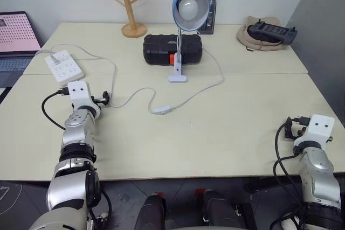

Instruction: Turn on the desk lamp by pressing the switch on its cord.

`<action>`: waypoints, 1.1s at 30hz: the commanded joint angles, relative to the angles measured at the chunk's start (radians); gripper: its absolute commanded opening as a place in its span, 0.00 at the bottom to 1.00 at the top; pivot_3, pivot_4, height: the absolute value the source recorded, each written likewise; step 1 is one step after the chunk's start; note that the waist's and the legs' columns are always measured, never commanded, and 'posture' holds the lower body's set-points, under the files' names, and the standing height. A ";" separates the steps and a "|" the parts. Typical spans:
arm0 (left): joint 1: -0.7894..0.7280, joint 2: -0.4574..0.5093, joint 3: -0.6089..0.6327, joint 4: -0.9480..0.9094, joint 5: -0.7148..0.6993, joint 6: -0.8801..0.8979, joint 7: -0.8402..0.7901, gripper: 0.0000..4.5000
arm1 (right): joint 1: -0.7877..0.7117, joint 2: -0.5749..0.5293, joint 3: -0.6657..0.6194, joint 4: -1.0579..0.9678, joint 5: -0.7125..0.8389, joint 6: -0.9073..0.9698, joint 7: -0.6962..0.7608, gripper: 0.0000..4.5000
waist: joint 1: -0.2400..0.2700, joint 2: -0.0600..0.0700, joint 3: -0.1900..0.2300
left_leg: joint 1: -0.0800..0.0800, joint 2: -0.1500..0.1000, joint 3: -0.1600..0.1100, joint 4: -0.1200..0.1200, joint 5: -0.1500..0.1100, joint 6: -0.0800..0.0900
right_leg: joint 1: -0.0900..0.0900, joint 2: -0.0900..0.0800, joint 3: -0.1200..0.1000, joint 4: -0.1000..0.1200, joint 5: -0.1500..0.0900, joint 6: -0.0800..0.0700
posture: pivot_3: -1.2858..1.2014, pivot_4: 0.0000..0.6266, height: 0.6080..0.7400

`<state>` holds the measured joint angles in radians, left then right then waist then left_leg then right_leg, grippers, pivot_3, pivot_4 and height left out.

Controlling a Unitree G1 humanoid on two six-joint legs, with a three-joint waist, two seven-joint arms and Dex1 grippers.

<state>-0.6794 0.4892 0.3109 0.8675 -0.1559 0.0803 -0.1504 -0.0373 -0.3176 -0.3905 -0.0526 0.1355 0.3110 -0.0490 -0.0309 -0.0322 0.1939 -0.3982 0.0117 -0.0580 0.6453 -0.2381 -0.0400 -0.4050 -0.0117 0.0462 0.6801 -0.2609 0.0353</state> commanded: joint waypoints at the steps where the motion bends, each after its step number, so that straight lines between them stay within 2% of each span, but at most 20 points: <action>1: -0.002 0.024 0.000 -0.064 0.001 -0.001 -0.006 0.99 | 0.009 0.002 -0.018 -0.048 -0.007 -0.020 -0.010 1.00 | 0.000 0.000 0.000 | 0.000 0.000 0.000 0.000 0.000 0.000 | 0.000 0.000 0.000 0.000 0.000 0.000 | 0.52 0.24 1.00; 8: 0.009 0.030 0.009 -0.112 -0.008 0.027 -0.013 0.99 | 0.014 -0.003 -0.012 -0.061 -0.007 -0.012 0.003 1.00 | 0.000 0.000 0.000 | 0.000 0.000 0.000 0.000 0.000 0.000 | 0.000 0.000 0.000 0.000 0.000 0.000 | 0.52 0.24 1.00; 15: -0.005 0.049 0.012 -0.150 -0.024 0.060 -0.058 0.99 | 0.017 -0.038 0.025 -0.118 0.017 0.028 0.089 1.00 | 0.000 0.000 0.000 | 0.000 0.000 0.000 0.000 0.000 0.000 | 0.000 0.000 0.000 0.000 0.000 0.000 | 0.52 0.24 1.00; 19: -0.067 0.117 -0.049 -0.174 -0.022 0.095 -0.251 0.99 | 0.005 -0.130 0.086 -0.207 0.069 0.103 0.259 1.00 | -0.001 0.000 0.000 | 0.000 0.000 0.000 0.000 0.000 0.000 | 0.000 0.000 0.000 0.000 0.000 0.000 | 0.52 0.24 1.00; 25: -0.208 0.192 -0.206 -0.135 0.037 0.091 -0.547 0.99 | -0.023 -0.256 0.158 -0.321 0.208 0.238 0.499 1.00 | 0.001 0.000 0.000 | -0.001 0.000 -0.001 0.000 0.000 0.000 | 0.000 0.001 -0.001 -0.001 -0.002 0.003 | 0.52 0.24 1.00; 30: -0.296 0.180 -0.302 -0.099 0.069 0.076 -0.724 0.99 | -0.050 -0.326 0.233 -0.393 0.291 0.306 0.645 1.00 | -0.001 0.000 0.000 | -0.001 0.000 0.000 0.000 0.000 0.000 | 0.000 0.001 -0.001 -0.001 -0.003 0.004 | 0.52 0.24 1.00; 33: -0.317 0.161 -0.431 -0.145 0.087 0.070 -0.992 0.99 | -0.085 -0.349 0.298 -0.460 0.374 0.378 0.724 1.00 | -0.001 0.000 0.000 | -0.002 0.000 -0.001 0.000 0.000 0.000 | 0.000 0.001 -0.001 -0.001 -0.003 0.004 | 0.52 0.24 1.00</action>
<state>-0.9668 0.6596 -0.0493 0.7741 -0.0813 0.1691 -0.9823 -0.0914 -0.6542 -0.1161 -0.4263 0.4447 0.6547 0.6210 -0.0322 -0.0320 0.1944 -0.4000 0.0118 -0.0584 0.6452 -0.2382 -0.0399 -0.4054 -0.0103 0.0456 0.6786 -0.2636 0.0388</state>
